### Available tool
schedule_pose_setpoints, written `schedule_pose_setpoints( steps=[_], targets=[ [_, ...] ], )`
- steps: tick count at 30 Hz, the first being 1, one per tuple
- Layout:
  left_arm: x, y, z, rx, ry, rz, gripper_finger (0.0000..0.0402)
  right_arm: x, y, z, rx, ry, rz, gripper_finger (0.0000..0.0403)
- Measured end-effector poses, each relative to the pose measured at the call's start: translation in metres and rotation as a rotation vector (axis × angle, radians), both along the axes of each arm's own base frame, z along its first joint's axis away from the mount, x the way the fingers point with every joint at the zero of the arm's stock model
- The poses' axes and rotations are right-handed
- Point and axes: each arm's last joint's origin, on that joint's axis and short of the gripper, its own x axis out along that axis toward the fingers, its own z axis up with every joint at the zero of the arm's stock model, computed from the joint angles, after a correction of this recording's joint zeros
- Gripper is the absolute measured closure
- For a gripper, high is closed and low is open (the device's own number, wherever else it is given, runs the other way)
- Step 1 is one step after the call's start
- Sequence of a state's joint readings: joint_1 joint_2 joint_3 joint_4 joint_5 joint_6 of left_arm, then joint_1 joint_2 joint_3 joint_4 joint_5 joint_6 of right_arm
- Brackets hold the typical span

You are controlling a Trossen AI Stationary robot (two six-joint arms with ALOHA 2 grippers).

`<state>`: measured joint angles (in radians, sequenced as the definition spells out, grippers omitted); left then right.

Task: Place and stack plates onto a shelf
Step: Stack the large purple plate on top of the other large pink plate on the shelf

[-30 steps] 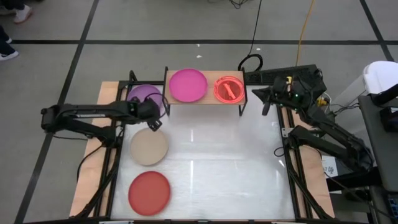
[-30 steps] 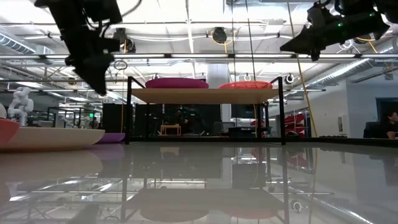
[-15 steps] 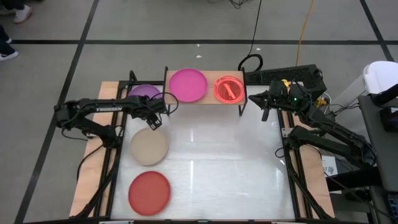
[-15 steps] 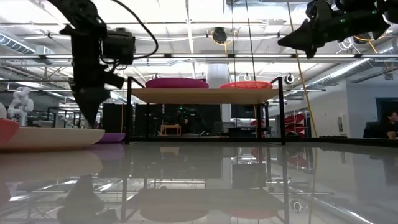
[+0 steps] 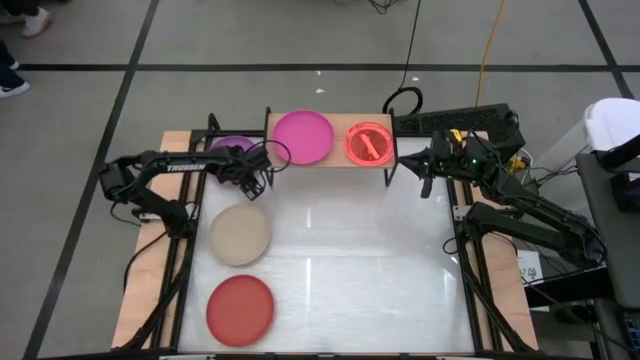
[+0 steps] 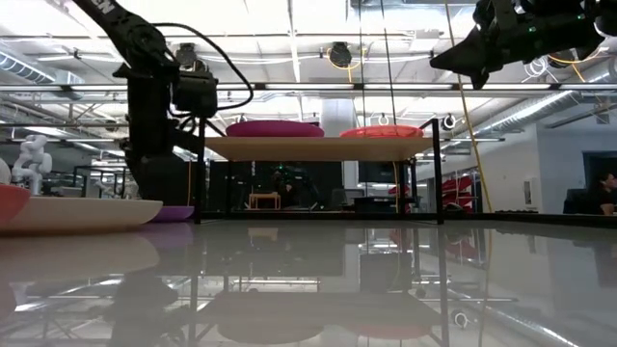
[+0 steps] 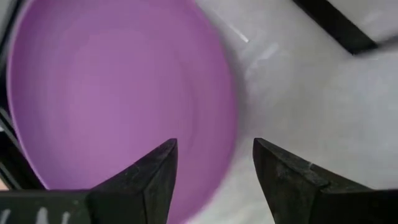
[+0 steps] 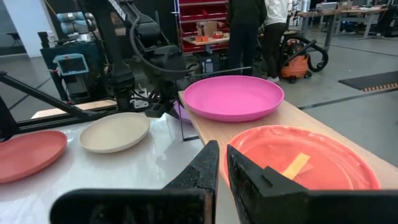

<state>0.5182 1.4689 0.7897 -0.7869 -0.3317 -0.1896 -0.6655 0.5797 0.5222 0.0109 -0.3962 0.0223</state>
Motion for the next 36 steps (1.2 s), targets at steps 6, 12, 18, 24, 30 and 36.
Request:
schedule_pose_setpoints(
  steps=[6, 12, 18, 24, 30, 36],
  targets=[
    [-0.003, 0.004, 0.000, -0.002, 0.008, 0.009, 0.0186, 0.000, 0.000, 0.000, -0.006, 0.003, 0.000, 0.0383],
    [-0.011, -0.001, 0.004, -0.004, 0.031, 0.021, 0.0186, 0.000, 0.000, -0.002, 0.004, 0.016, 0.000, 0.0383],
    [-0.037, -0.018, -0.002, 0.053, -0.067, 0.034, 0.0186, -0.001, 0.001, -0.004, 0.015, 0.035, 0.000, 0.0383],
    [-0.037, -0.017, 0.003, 0.095, -0.143, 0.055, 0.0186, -0.001, 0.001, -0.002, 0.001, 0.025, -0.001, 0.0383],
    [-0.038, -0.018, -0.010, 0.066, -0.085, 0.087, 0.0186, -0.001, 0.000, -0.002, 0.007, 0.023, -0.004, 0.0383],
    [-0.036, -0.011, -0.026, 0.049, -0.011, 0.129, 0.0190, -0.001, 0.000, -0.002, 0.008, 0.023, -0.006, 0.0383]
  ],
)
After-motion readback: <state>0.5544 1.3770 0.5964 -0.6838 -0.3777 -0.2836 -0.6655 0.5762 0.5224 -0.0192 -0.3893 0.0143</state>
